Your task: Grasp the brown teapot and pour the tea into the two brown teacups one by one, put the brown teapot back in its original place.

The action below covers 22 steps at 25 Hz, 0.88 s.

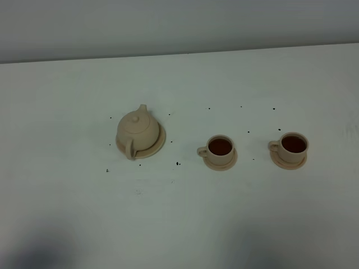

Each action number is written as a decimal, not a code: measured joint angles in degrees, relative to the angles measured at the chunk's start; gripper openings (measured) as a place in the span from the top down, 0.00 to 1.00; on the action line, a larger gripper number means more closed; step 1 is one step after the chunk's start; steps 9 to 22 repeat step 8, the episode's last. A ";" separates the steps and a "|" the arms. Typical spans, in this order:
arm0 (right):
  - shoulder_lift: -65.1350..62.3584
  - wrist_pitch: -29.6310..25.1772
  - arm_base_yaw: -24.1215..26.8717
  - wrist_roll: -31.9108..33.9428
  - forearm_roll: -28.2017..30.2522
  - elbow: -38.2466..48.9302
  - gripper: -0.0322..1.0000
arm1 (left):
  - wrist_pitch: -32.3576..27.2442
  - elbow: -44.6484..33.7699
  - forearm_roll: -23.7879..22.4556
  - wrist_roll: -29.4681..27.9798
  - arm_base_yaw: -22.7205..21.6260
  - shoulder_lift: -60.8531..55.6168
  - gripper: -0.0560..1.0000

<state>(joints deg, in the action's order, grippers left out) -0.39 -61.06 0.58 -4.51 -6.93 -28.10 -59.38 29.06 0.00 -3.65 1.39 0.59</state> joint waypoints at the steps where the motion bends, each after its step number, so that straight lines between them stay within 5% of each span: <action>1: 0.00 0.00 0.00 0.00 0.00 0.00 0.64 | -0.07 0.00 0.00 0.00 -0.04 -0.64 0.46; 22: 0.00 0.00 0.00 0.00 0.00 0.00 0.64 | -0.12 0.00 0.00 0.33 -0.04 -0.97 0.46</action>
